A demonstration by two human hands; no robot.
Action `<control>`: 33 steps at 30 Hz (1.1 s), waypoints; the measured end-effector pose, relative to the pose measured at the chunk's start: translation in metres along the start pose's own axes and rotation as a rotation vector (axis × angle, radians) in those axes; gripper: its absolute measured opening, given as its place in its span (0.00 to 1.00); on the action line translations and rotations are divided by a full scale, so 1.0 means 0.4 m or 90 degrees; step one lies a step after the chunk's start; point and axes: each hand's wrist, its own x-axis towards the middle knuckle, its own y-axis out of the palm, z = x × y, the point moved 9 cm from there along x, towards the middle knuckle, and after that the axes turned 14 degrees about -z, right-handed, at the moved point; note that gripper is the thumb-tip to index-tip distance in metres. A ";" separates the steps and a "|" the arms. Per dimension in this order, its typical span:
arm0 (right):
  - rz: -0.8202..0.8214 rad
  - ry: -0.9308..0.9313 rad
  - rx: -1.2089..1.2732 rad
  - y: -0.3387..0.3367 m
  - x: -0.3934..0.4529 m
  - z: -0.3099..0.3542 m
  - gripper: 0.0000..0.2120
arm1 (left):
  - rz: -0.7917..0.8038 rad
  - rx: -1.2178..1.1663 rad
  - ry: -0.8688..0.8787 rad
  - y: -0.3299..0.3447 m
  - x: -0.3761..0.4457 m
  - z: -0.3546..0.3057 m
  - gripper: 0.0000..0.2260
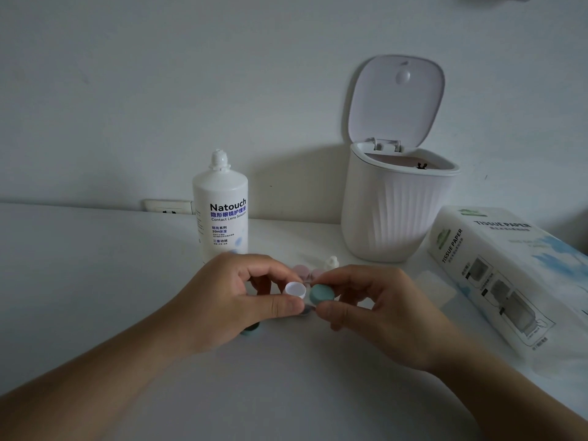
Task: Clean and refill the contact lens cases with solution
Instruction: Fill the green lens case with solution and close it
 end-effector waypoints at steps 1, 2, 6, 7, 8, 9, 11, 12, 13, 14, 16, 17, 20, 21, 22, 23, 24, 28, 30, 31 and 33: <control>-0.001 0.002 0.008 0.000 -0.001 0.001 0.10 | 0.003 0.001 0.000 0.001 0.000 -0.001 0.13; -0.001 0.002 0.012 0.000 -0.001 0.002 0.10 | 0.005 0.001 0.003 0.002 -0.001 -0.003 0.12; -0.001 -0.016 0.016 0.002 -0.003 0.015 0.13 | 0.012 0.002 0.019 0.004 -0.004 -0.012 0.09; 0.001 -0.022 0.019 0.003 -0.004 0.019 0.13 | 0.015 0.004 0.026 0.006 -0.005 -0.015 0.08; 0.002 -0.025 0.020 0.003 -0.004 0.020 0.13 | 0.017 0.009 0.036 0.005 -0.006 -0.019 0.08; 0.003 -0.024 0.017 0.003 -0.003 0.019 0.13 | 0.017 0.019 0.048 0.005 -0.006 -0.022 0.09; 0.005 -0.019 0.010 0.003 0.000 0.014 0.12 | 0.025 0.059 0.078 0.002 -0.005 -0.029 0.12; 0.004 -0.017 0.010 0.001 0.001 0.011 0.12 | 0.033 0.089 0.095 0.000 -0.004 -0.032 0.13; -0.001 -0.015 0.014 -0.002 0.002 0.009 0.12 | 0.040 0.125 0.114 -0.003 -0.002 -0.035 0.16; -0.008 -0.016 0.021 -0.006 0.003 0.008 0.11 | 0.043 0.165 0.131 -0.009 -0.001 -0.037 0.19; -0.020 -0.016 0.036 -0.012 0.005 0.005 0.10 | 0.041 0.239 0.142 -0.032 0.001 -0.030 0.23; -0.023 -0.013 0.040 -0.014 0.005 0.003 0.09 | 0.040 0.272 0.136 -0.045 0.001 -0.022 0.24; -0.023 -0.004 0.047 -0.012 0.006 -0.005 0.10 | 0.072 0.362 0.110 -0.058 -0.005 0.002 0.23; -0.019 -0.004 0.049 -0.009 0.006 -0.005 0.10 | 0.089 0.387 0.102 -0.055 -0.008 0.009 0.22; -0.014 -0.006 0.047 -0.007 0.006 -0.005 0.10 | 0.102 0.408 0.095 -0.052 -0.010 0.014 0.20; -0.009 -0.006 0.045 -0.005 0.006 -0.004 0.09 | 0.111 0.424 0.087 -0.049 -0.011 0.020 0.19; -0.007 -0.004 0.046 -0.003 0.005 -0.005 0.09 | 0.119 0.436 0.076 -0.048 -0.012 0.027 0.19; 0.000 0.003 0.059 0.000 0.003 -0.004 0.09 | 0.125 0.401 0.043 -0.048 -0.011 0.047 0.17; 0.003 0.003 0.059 0.001 0.004 -0.003 0.09 | 0.121 0.346 0.024 -0.047 -0.011 0.050 0.18; 0.002 0.005 0.058 0.000 0.005 -0.004 0.09 | 0.114 0.320 0.022 -0.047 -0.010 0.047 0.19; 0.000 0.008 0.065 -0.002 0.005 -0.003 0.09 | 0.074 0.270 0.041 -0.053 -0.001 0.033 0.17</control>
